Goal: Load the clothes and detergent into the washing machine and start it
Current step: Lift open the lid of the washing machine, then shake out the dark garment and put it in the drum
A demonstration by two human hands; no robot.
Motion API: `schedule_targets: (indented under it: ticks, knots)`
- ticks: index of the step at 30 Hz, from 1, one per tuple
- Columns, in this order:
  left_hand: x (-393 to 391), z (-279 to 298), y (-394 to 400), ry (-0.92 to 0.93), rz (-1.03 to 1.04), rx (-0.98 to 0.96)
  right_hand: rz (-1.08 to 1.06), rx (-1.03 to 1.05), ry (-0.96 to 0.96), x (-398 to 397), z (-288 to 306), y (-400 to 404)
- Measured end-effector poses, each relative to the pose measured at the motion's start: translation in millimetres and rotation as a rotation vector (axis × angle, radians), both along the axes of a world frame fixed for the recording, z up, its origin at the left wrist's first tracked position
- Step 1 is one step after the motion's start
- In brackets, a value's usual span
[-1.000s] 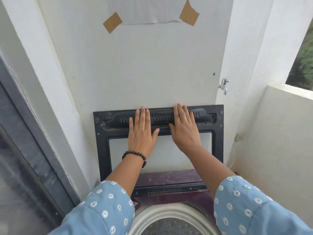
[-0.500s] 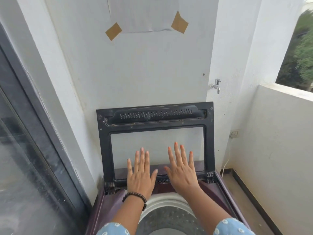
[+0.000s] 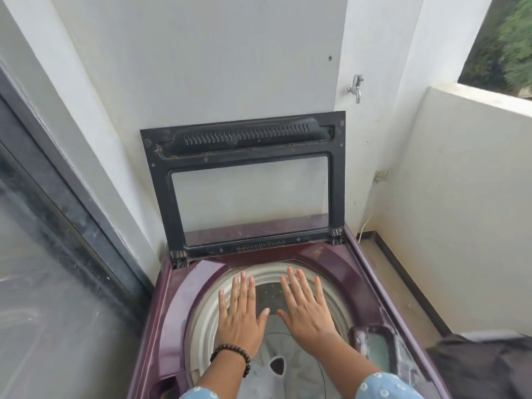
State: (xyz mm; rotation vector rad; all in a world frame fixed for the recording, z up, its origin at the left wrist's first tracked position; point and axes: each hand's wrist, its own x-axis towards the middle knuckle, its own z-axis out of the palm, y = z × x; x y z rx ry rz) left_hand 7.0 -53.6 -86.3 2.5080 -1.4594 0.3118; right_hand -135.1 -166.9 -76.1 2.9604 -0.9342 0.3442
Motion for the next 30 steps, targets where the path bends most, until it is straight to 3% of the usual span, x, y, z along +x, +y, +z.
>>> schedule_targets:
  ticks: [16, 30]
  knots:
    - [-36.9, 2.6, -30.1, 0.016, -0.072, 0.029, -0.114, 0.098, 0.087, -39.4, 21.1, -13.3]
    - [-137.9, 42.0, -116.9, -0.066, -0.147, 0.020, -0.267, 0.137, 0.046, -145.2, 53.8, -78.3]
